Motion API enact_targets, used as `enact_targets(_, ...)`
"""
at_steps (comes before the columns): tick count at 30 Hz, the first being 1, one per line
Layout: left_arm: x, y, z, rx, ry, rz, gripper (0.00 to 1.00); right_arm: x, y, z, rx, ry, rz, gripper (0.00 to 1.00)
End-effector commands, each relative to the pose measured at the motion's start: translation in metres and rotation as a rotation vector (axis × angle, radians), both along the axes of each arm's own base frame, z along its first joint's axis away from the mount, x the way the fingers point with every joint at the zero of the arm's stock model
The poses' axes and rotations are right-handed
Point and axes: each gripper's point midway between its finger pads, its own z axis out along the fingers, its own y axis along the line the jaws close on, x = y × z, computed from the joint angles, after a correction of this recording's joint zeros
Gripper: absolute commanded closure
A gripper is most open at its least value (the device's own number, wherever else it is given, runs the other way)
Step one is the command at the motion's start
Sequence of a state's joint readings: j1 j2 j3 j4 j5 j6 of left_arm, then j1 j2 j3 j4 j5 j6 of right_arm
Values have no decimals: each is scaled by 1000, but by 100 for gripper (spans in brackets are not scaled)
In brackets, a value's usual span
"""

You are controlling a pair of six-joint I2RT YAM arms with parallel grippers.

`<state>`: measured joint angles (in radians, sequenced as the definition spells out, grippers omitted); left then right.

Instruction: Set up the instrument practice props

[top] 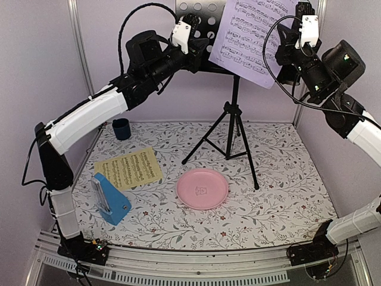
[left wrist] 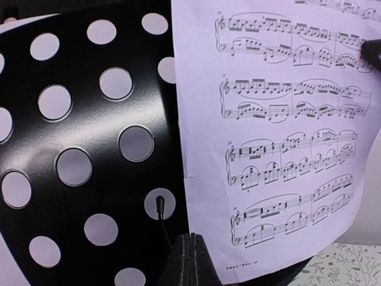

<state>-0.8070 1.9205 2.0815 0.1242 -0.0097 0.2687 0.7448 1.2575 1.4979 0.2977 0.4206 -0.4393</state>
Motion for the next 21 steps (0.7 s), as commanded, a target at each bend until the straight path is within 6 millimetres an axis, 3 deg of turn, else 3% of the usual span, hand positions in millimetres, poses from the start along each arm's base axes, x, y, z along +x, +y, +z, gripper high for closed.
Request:
enact_targets(1,-20,2,29,-47,-81,-33,100,0,2,11,3,-36,5,100)
enact_targets(4,-13,9,31,-56,-35,13,98,-1,0,13,4,-41,2,100)
enact_targets(7,-11,12,27,-52,4,33,73,-1,0,11,1,-39,0,100)
enact_targets(9,-9,13,22,-42,28,46,66,-1,0,11,0,-40,0,100)
enact_targets(15,-1,10,10,-22,79,65,58,-1,0,11,-1,-40,-4,100)
enact_targets(19,6,8,9,-12,91,90,59,-1,-1,12,2,-41,-6,100)
enact_targets(21,16,-2,-5,8,109,94,62,-1,-2,12,3,-41,-8,100)
